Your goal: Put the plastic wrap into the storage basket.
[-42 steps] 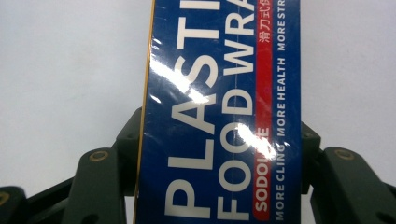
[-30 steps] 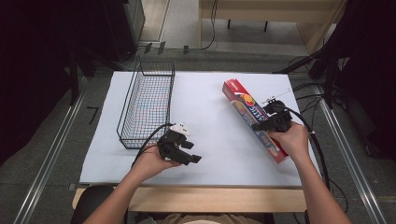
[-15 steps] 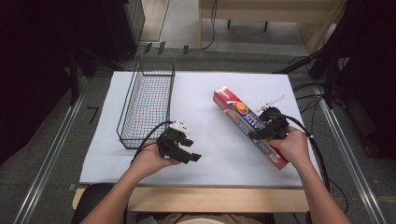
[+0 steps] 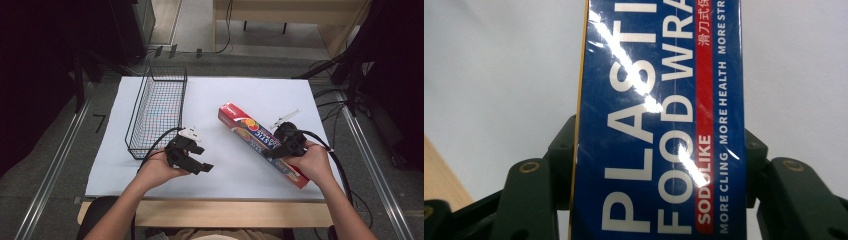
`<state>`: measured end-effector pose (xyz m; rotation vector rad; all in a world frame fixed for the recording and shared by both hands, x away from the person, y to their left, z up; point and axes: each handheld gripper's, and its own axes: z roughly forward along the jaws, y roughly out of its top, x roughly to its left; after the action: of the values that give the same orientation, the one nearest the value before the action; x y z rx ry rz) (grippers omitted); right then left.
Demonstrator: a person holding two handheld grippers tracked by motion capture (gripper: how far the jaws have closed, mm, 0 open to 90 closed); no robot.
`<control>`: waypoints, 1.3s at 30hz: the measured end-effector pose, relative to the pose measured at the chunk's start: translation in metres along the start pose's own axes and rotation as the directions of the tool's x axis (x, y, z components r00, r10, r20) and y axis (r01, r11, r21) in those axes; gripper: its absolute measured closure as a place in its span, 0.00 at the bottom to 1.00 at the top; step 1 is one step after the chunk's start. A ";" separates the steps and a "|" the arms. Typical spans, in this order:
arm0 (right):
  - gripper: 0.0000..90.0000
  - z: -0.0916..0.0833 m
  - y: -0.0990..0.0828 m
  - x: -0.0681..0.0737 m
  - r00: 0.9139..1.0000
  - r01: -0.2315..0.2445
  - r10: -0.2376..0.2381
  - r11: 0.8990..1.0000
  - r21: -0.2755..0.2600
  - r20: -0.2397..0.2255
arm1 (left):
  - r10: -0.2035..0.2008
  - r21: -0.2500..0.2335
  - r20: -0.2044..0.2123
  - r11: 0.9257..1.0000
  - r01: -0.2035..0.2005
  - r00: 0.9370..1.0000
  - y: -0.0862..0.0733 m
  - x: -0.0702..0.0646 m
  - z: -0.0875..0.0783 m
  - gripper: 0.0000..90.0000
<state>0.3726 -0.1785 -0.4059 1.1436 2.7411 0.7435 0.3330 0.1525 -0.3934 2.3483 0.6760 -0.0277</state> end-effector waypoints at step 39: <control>0.46 0.011 -0.013 0.059 0.878 0.439 -0.426 0.899 0.010 -0.218 | 0.150 0.035 -0.004 0.988 -0.150 0.989 0.015 -0.016 -0.016 0.31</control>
<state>0.3241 -0.1412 -0.4147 0.4347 3.0443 0.7582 0.3243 0.1453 -0.3689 2.4274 0.5036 0.0356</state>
